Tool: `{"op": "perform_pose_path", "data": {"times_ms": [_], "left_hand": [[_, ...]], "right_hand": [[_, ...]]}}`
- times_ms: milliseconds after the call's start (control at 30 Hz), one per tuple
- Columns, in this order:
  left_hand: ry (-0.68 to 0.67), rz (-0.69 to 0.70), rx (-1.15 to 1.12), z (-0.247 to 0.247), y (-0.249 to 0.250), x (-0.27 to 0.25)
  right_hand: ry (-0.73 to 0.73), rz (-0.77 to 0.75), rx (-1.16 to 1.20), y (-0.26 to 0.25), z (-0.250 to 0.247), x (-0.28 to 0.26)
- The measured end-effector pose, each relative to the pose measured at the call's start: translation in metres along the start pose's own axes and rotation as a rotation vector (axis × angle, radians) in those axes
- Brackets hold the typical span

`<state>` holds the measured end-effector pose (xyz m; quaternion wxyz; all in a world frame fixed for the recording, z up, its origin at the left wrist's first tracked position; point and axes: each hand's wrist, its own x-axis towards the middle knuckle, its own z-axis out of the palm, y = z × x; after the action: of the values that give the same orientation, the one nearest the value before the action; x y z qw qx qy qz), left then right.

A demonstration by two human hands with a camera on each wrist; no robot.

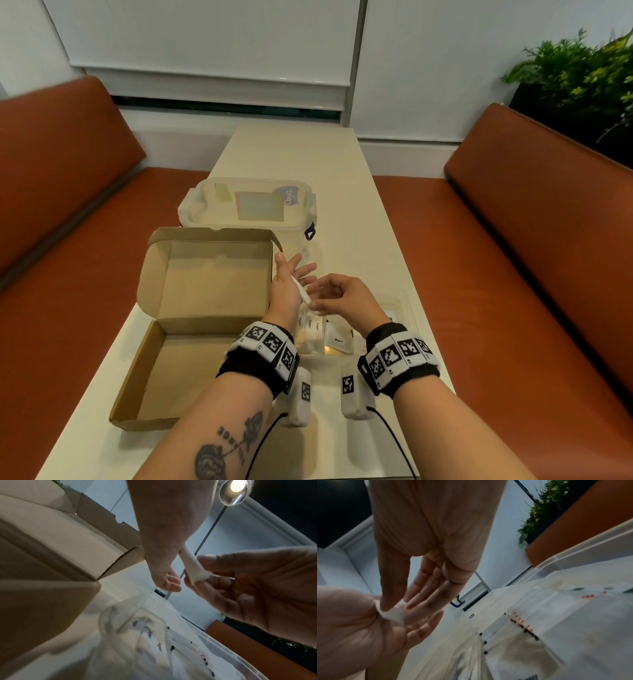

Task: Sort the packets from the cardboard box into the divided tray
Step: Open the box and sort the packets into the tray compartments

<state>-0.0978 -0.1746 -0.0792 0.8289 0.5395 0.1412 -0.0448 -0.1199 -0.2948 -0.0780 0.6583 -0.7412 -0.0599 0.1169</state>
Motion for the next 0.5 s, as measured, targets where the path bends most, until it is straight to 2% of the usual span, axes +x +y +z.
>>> {"op": "perform_pose_path", "data": {"times_ms": [133, 233, 367, 500], "left_hand": [[0.024, -0.022, -0.058, 0.001, 0.0, 0.0], [0.02, -0.047, -0.108, 0.0, -0.001, 0.0], [0.038, -0.075, -0.184, -0.001, -0.001, 0.0], [0.03, -0.079, -0.163, -0.002, -0.004, 0.002]], "right_hand": [[0.013, -0.013, -0.216, 0.001, 0.009, -0.001], [0.099, -0.034, -0.197, 0.003, 0.009, 0.0], [0.044, -0.041, -0.288, 0.003, 0.013, -0.001], [0.118, -0.04, -0.275, 0.007, 0.014, -0.001]]}}
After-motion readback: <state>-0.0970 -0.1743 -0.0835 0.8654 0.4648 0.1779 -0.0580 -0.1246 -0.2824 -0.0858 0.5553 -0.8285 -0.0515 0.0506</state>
